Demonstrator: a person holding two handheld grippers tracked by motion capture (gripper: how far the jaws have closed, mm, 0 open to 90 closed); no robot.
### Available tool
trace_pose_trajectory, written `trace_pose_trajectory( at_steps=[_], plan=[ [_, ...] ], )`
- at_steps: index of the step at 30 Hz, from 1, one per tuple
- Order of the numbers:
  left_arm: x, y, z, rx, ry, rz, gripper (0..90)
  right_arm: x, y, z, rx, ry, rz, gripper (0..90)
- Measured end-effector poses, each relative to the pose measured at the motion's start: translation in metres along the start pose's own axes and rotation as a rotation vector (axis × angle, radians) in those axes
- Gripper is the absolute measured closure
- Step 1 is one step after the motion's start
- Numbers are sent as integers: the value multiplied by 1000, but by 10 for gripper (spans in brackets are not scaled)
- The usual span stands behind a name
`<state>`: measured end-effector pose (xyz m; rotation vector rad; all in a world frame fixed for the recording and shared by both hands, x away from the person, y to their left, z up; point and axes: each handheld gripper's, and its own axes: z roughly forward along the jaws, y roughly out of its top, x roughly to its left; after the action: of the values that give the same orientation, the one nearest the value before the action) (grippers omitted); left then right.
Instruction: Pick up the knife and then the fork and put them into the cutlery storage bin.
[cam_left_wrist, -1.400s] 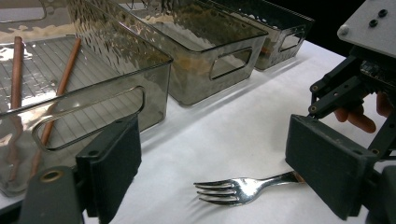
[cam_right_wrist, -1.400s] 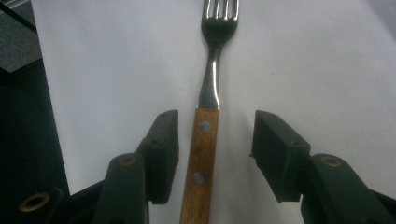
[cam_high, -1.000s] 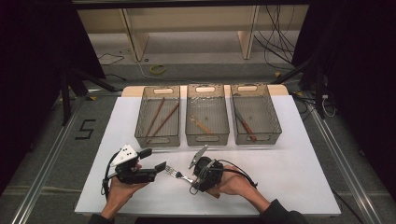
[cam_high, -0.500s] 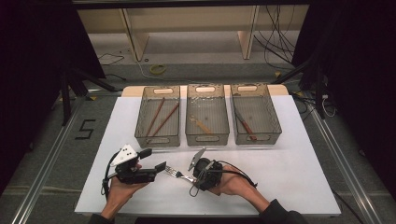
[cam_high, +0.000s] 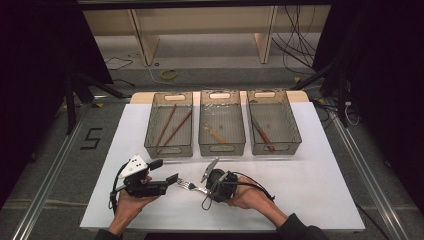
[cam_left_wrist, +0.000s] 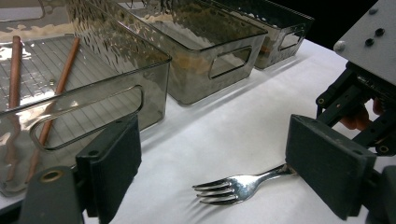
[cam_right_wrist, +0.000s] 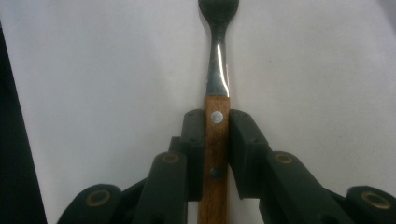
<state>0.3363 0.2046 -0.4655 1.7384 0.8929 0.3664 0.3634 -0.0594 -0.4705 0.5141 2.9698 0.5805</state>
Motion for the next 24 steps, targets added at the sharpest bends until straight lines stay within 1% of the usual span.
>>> trace_pose_trajectory(
  at_steps=[4,7,13,14,17,18,24],
  plan=[
    [0,0,0,1,0,1,177,-1,0,-1,6,6,5,778],
    [1,0,0,2,0,1,177,-3,0,-1,-2,18,2,779],
    [1,0,-1,1,2,2,177,-7,-2,-3,-2,24,21,779],
    [1,0,-1,1,1,3,177,-8,-3,-4,-8,19,21,780],
    [1,0,0,1,1,1,177,-10,-3,-7,-26,28,28,780],
    [1,0,0,1,2,3,177,-11,-3,-8,-23,28,30,780],
    [1,0,0,1,-1,-1,177,-17,-6,-14,-48,24,53,779]
  ],
)
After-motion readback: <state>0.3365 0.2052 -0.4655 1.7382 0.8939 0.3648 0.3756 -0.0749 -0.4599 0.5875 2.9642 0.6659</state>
